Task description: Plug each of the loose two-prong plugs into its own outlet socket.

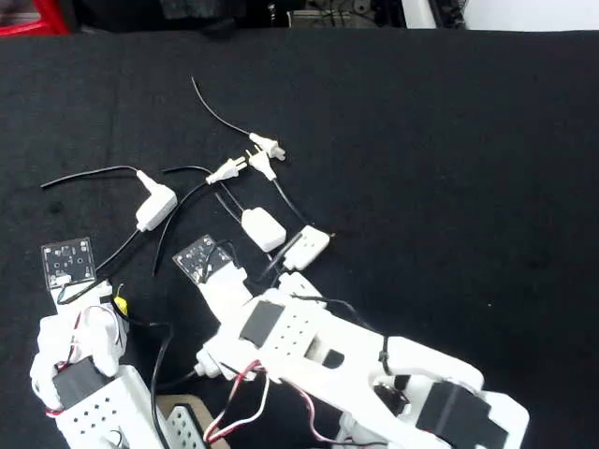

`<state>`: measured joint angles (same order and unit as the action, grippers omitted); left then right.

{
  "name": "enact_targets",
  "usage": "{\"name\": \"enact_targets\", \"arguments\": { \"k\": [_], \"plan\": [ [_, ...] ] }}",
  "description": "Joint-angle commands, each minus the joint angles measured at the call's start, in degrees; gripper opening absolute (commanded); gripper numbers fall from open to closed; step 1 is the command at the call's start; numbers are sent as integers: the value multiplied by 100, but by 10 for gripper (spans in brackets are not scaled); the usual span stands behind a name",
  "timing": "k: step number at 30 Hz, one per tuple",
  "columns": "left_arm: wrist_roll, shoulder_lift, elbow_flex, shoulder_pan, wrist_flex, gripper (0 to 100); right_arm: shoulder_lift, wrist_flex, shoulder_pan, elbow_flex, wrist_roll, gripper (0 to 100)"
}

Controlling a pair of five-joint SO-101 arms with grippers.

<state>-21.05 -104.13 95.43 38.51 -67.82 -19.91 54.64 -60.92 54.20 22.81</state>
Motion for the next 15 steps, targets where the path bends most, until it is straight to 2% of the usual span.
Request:
{"name": "enact_targets", "arguments": {
  "k": [1,7,12,15],
  "plan": [
    [-35,-44,-31,-215,88,223,66,1134,-44,-752,35,449],
    [-35,-35,-84,-690,79,223,-418,2462,-18,-1815,-123,334],
    [-44,-35,-92,-787,97,223,-1473,4062,-26,-2440,-1301,286],
    [-334,-35,-92,-787,88,223,-2176,4659,-9,-2800,-1495,284]
  ]
}}
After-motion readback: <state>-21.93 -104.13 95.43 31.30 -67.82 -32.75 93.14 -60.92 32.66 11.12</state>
